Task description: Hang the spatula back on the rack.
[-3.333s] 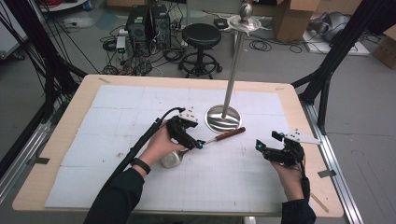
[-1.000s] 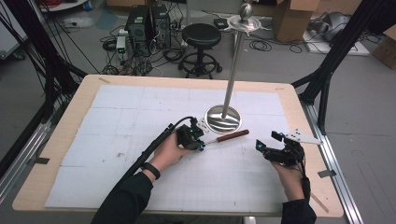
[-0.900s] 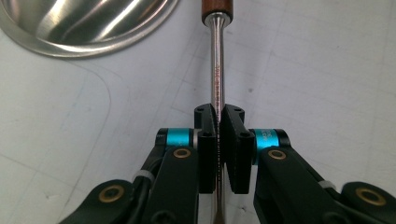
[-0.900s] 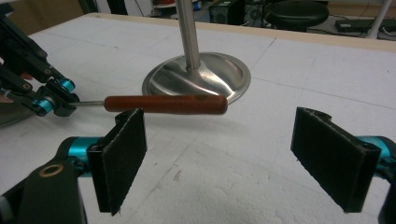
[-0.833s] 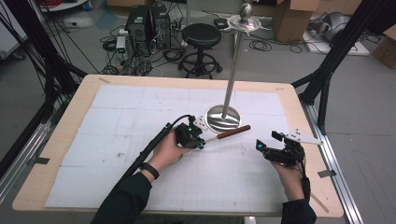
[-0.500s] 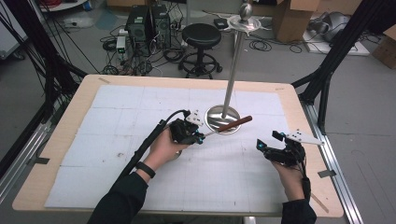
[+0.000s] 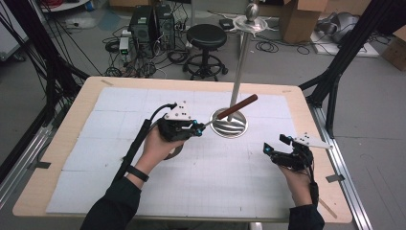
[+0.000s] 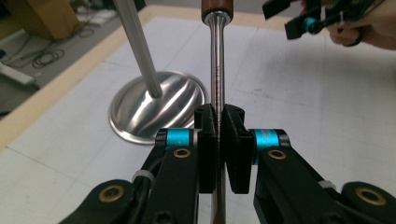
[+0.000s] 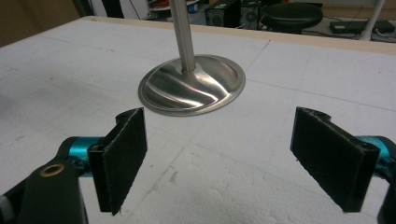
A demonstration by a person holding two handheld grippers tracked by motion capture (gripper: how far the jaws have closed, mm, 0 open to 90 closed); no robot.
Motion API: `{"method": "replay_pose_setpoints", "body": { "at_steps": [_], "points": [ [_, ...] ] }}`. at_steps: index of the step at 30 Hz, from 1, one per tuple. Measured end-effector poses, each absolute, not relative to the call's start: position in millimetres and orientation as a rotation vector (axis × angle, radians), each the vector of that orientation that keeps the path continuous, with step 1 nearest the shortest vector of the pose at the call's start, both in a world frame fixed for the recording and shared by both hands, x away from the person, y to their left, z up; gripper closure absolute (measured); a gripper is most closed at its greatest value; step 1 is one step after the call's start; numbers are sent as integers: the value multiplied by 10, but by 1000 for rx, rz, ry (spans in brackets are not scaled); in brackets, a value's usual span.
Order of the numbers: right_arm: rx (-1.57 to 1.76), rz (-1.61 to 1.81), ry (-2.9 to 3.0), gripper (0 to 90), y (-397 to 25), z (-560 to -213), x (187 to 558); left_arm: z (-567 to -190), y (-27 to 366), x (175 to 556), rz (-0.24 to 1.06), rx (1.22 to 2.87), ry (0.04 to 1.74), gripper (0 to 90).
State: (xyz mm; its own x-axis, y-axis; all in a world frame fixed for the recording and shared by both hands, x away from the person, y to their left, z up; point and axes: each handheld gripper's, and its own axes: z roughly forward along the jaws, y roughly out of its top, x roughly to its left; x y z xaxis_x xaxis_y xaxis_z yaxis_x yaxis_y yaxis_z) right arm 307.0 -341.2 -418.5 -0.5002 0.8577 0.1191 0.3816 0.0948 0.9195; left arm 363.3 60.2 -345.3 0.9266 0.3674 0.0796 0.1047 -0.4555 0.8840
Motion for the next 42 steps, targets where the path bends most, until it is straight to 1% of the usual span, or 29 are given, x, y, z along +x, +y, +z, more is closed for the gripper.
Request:
{"method": "replay_pose_setpoints", "body": {
  "at_steps": [13, 16, 26, 42],
  "points": [
    [1225, 1397, 1920, 179, -3418, -4192, 3071, -3169, 867, 3541, 428, 1809, 308, 844],
    [1221, 1393, 1924, 179, -3417, -4192, 3072, -3131, 912, 3544, 433, 1756, 314, 844],
    [1226, 1396, 1927, 179, -3415, -4197, 3077, -3054, 984, 3554, 466, 1641, 315, 845],
    [1219, 1398, 1926, 180, -3411, -4202, 3088, -2996, 1049, 3607, 498, 1526, 345, 844]
  ]
}}
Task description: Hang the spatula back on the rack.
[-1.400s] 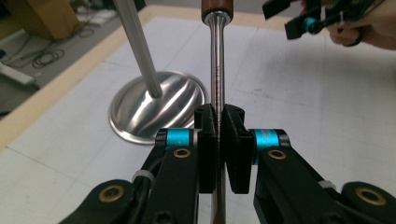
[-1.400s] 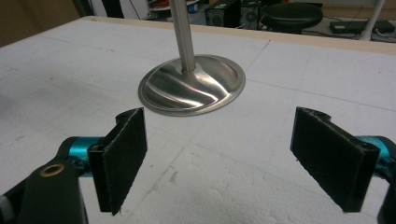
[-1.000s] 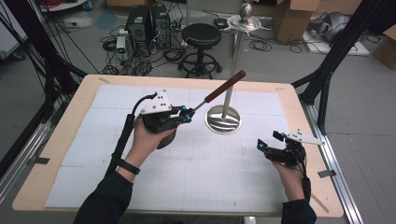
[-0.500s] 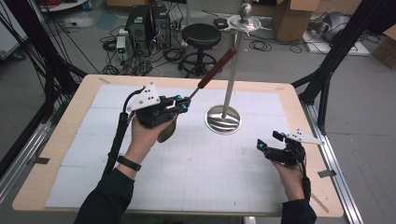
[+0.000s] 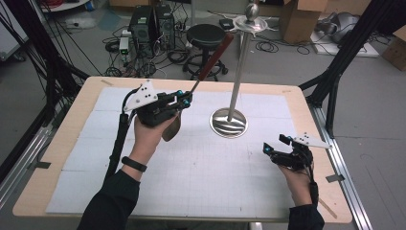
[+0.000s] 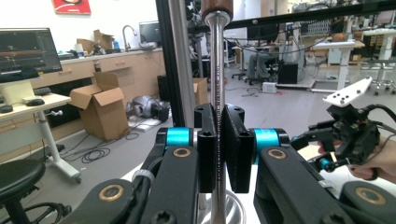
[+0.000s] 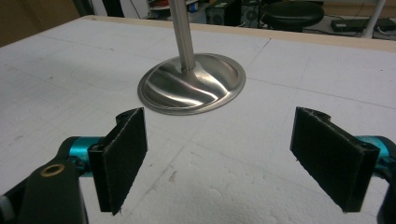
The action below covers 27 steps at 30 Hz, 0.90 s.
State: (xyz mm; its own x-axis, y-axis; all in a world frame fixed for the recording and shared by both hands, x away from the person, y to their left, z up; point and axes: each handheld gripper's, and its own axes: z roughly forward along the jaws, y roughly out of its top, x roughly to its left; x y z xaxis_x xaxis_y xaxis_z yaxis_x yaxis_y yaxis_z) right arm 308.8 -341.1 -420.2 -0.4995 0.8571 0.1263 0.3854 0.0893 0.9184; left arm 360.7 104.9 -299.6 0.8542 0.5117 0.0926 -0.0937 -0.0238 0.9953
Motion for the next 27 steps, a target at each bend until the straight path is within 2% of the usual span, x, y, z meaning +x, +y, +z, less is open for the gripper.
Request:
{"method": "replay_pose_setpoints", "body": {
  "at_steps": [27],
  "points": [
    [1215, 1408, 1930, 182, -3416, -4203, 3092, -2889, 1047, 3983, 482, 1544, 343, 844]
  ]
}}
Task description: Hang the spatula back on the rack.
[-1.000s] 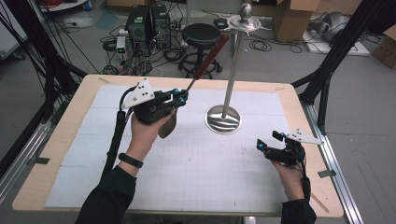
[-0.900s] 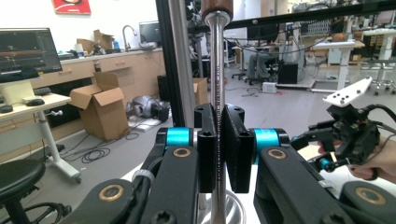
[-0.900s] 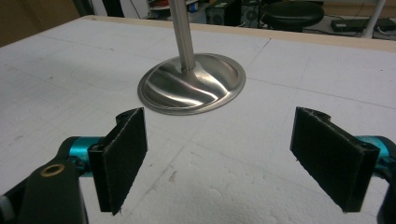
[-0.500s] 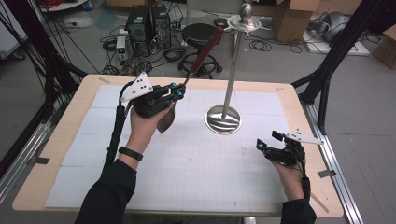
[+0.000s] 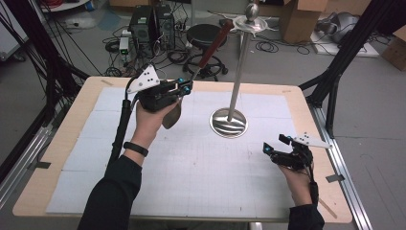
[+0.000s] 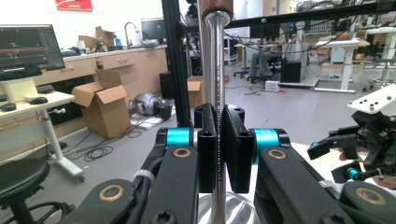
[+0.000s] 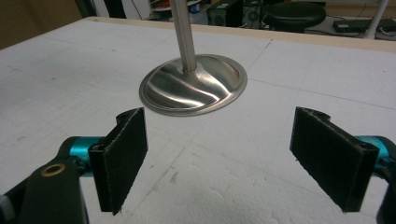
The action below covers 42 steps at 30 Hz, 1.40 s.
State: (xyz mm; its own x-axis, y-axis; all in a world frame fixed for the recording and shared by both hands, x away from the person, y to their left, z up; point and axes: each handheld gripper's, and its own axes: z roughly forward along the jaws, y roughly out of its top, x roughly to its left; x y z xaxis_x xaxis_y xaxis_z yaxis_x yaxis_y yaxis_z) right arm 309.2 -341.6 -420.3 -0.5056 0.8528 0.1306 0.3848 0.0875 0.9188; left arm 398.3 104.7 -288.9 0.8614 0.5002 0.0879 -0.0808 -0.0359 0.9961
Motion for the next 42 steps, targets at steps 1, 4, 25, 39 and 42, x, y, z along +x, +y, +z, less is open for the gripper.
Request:
{"method": "replay_pose_setpoints", "body": {
  "at_steps": [1, 4, 25, 39, 42],
  "points": [
    [1215, 1407, 1930, 182, -3416, -4203, 3093, -2892, 1041, 3988, 478, 1542, 343, 844],
    [1215, 1406, 1931, 182, -3413, -4204, 3093, -2892, 1033, 4007, 482, 1541, 348, 844],
    [1212, 1409, 1940, 183, -3412, -4209, 3097, -2922, 908, 4115, 487, 1566, 349, 844],
    [1210, 1407, 1946, 183, -3403, -4214, 3102, -3019, 777, 4163, 515, 1569, 362, 844],
    [1207, 1409, 1948, 183, -3399, -4215, 3104, -3033, 748, 4172, 520, 1574, 366, 844]
  ]
}}
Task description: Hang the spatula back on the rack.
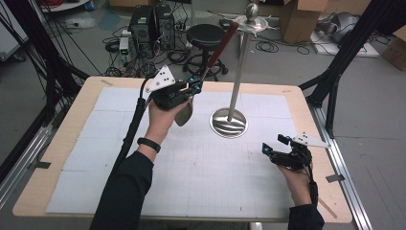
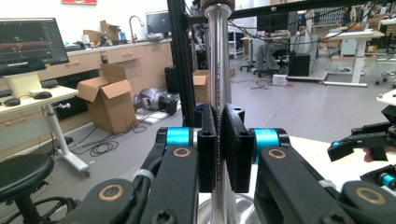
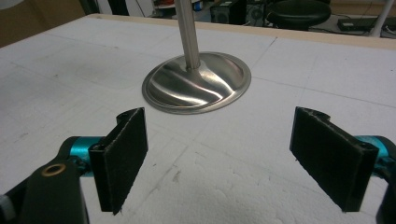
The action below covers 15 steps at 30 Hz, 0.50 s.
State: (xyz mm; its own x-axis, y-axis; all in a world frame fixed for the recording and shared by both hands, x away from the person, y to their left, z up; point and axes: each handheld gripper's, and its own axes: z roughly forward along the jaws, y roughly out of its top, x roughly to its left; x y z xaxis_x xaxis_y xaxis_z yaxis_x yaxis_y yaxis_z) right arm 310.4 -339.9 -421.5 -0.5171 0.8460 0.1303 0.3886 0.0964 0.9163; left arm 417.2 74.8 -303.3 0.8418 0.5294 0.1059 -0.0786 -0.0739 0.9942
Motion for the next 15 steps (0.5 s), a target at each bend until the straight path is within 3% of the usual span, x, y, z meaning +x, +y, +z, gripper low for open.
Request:
{"method": "replay_pose_setpoints", "body": {
  "at_steps": [15],
  "points": [
    [1204, 1408, 1957, 184, -3397, -4222, 3111, -3040, 618, 4199, 568, 1608, 376, 842]
  ]
}}
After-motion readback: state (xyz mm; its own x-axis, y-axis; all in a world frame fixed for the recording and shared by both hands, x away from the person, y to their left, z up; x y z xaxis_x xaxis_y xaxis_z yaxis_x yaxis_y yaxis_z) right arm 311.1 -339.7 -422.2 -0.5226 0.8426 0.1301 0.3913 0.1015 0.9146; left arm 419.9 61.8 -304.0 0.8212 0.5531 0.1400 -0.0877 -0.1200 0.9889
